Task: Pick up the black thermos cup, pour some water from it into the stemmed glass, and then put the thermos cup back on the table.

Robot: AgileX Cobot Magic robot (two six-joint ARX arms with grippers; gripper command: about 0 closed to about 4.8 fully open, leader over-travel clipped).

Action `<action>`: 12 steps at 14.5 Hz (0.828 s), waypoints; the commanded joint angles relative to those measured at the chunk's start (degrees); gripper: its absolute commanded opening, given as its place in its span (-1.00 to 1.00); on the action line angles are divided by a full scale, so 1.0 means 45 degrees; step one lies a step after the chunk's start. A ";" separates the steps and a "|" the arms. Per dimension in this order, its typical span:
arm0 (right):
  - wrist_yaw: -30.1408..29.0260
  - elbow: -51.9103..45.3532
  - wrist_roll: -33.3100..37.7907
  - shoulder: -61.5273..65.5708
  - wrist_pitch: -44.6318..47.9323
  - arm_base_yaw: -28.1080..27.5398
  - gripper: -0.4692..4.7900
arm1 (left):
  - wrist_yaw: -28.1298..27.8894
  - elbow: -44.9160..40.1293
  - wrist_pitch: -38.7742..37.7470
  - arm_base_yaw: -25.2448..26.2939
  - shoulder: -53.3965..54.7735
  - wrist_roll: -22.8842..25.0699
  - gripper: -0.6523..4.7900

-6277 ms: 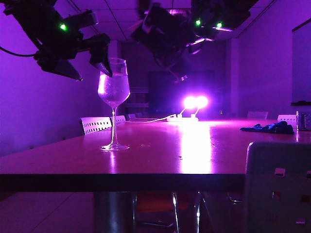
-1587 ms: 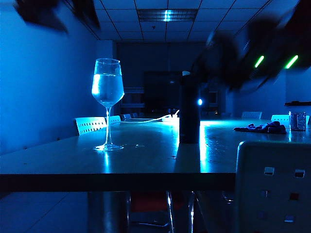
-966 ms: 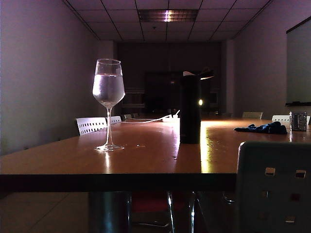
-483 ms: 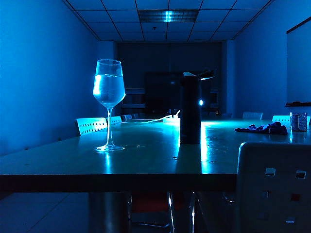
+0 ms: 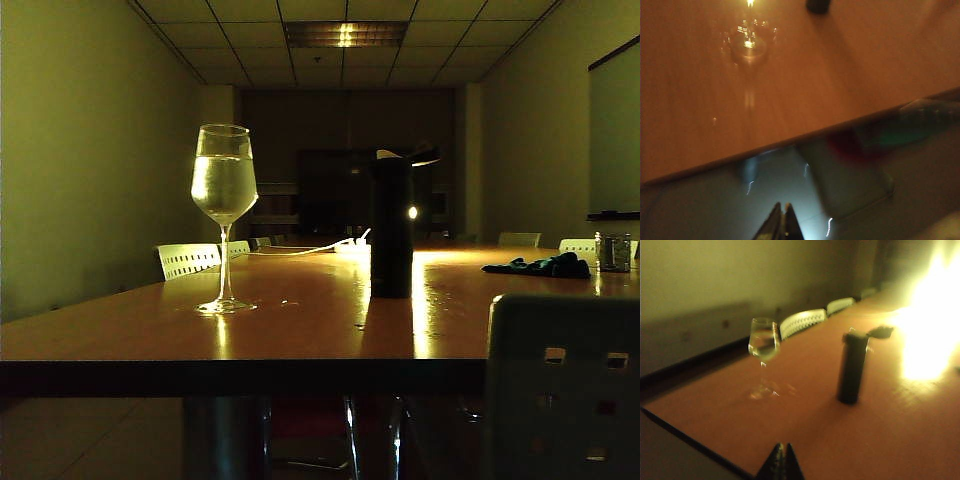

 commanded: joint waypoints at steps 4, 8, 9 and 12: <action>0.0792 -0.5474 0.2764 -0.0015 0.6407 0.0010 -0.84 | -0.0078 -0.5921 0.9165 0.0034 -0.1107 -0.1987 -0.78; 0.1433 -0.7888 0.3045 -0.0024 0.8053 0.0024 -0.84 | -0.0029 -0.8869 1.0851 0.0967 -0.1753 -0.1987 -0.78; 0.1433 -0.8621 0.3075 -0.0024 0.8597 0.0024 -0.84 | 0.0083 -0.9500 1.0914 0.1583 -0.2210 -0.1991 -0.78; 0.1627 -0.8820 0.2336 -0.0024 0.7878 0.0044 -0.84 | 0.0777 -0.9656 1.0195 0.2793 -0.3128 -0.1889 -0.78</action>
